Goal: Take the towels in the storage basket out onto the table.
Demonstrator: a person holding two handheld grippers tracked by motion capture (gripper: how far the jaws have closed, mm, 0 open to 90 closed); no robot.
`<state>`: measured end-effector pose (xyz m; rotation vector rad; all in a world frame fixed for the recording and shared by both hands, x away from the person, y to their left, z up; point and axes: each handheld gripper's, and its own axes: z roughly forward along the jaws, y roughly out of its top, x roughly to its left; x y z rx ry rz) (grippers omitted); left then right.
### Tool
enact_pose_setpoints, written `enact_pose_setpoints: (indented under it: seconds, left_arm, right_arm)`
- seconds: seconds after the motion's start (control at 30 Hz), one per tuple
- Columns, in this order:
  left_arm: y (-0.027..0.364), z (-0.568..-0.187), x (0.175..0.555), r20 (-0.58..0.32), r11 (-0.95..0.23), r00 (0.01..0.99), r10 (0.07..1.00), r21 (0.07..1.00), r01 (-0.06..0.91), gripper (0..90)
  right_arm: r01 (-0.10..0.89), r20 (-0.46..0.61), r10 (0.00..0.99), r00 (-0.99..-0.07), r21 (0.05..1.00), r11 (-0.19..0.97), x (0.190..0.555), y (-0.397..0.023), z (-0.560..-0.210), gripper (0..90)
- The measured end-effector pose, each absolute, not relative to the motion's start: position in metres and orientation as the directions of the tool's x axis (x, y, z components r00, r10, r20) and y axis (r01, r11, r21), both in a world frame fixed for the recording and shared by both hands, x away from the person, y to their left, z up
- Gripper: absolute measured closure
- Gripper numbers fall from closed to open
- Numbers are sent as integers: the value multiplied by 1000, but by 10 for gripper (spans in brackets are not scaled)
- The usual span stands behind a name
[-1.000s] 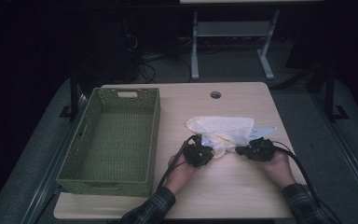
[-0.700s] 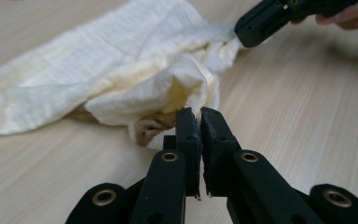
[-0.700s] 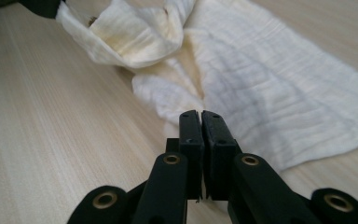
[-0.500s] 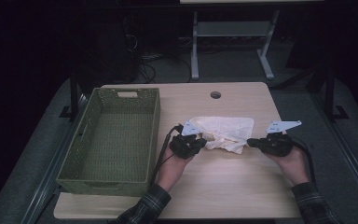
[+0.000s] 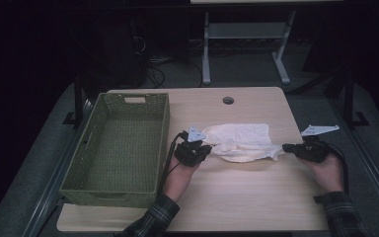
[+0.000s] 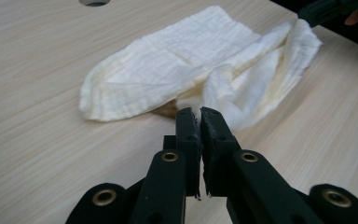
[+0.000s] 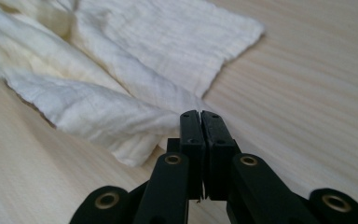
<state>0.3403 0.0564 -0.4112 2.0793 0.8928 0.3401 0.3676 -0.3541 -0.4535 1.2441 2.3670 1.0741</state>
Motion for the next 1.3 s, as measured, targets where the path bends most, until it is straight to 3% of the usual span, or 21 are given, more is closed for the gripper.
enact_pose_setpoints:
  seconds: [0.13, 0.3, 0.47, 0.77, 1.3]
  left_arm:
    - [54, -418, 341, -77, -420, 716, 694, 764, 489, 861]
    - [50, -427, 342, -87, -440, 723, 686, 742, 507, 861]
    - [47, -435, 342, -89, -462, 730, 677, 721, 516, 860]
    - [45, -437, 342, -100, -460, 732, 674, 719, 521, 860]
    - [44, -438, 342, -102, -467, 738, 667, 715, 521, 860]
  right_arm:
    - [616, 107, 795, -596, 697, 368, 371, -352, -459, 844]
    - [565, 101, 778, -620, 745, 354, 360, -349, -445, 776]
    - [542, 94, 756, -648, 754, 371, 345, -343, -439, 773]
    - [603, 125, 760, -638, 695, 391, 322, -346, -452, 804]
    - [562, 76, 728, -681, 692, 453, 357, -311, -463, 779]
